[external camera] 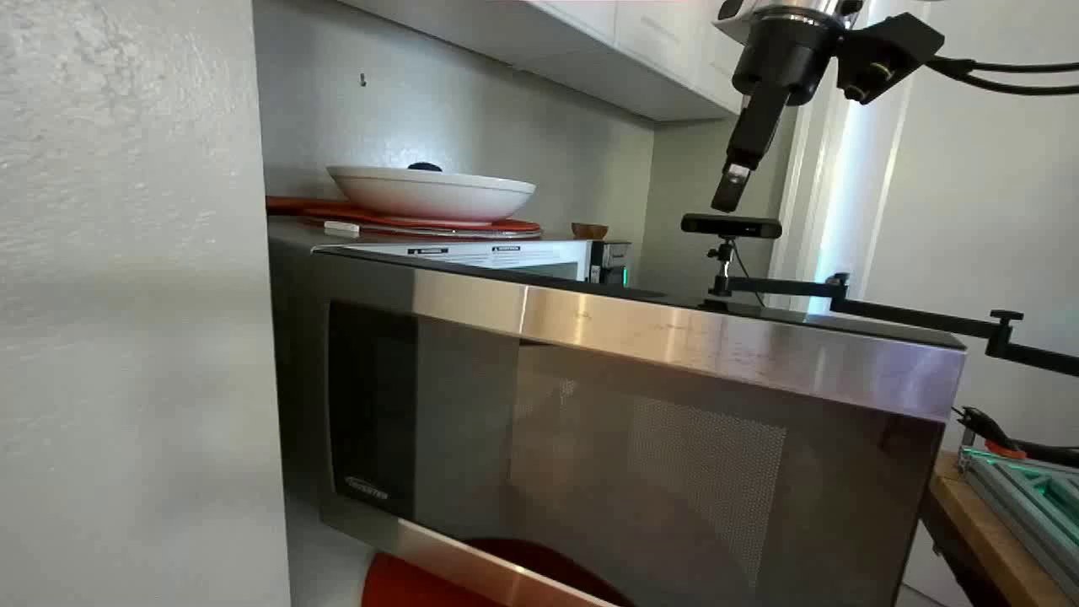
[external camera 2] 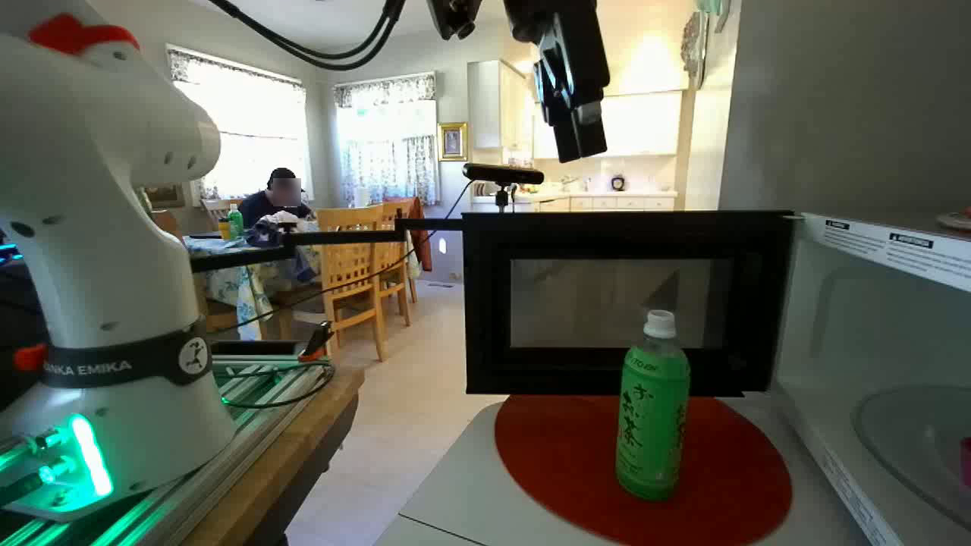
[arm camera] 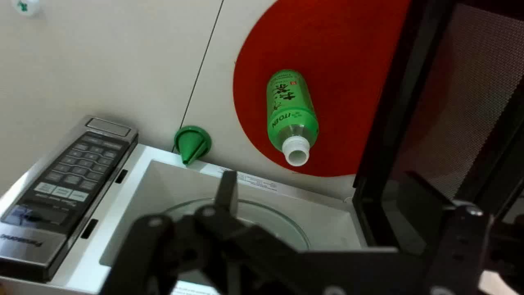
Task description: Move the white shaker to the counter
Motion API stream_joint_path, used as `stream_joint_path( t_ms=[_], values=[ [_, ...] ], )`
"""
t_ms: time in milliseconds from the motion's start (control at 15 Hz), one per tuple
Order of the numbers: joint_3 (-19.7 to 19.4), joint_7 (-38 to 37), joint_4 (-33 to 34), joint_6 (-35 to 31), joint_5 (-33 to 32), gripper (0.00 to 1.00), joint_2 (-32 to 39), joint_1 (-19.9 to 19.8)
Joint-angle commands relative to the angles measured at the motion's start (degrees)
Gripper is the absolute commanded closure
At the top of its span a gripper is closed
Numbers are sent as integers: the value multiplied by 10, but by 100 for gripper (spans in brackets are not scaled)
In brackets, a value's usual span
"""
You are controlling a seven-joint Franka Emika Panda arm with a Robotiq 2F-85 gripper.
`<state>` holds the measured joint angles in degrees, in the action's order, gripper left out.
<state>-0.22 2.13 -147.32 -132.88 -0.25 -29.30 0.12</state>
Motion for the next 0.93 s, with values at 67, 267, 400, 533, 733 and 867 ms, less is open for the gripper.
stream_joint_path(
  t_ms=[67, 267, 400, 533, 733, 867],
  values=[
    [-1, -1, 1, 2, -1, 0, 0, 1],
    [-1, -1, 1, 2, -1, 0, 0, 1],
    [1, -8, 2, -7, 1, 0, 6, 0],
    [11, -31, 24, -19, -7, 0, 38, -7],
    [22, -69, 81, -43, -27, 0, 105, -21],
    [24, -86, 128, -39, -49, 0, 148, -31]
  ],
)
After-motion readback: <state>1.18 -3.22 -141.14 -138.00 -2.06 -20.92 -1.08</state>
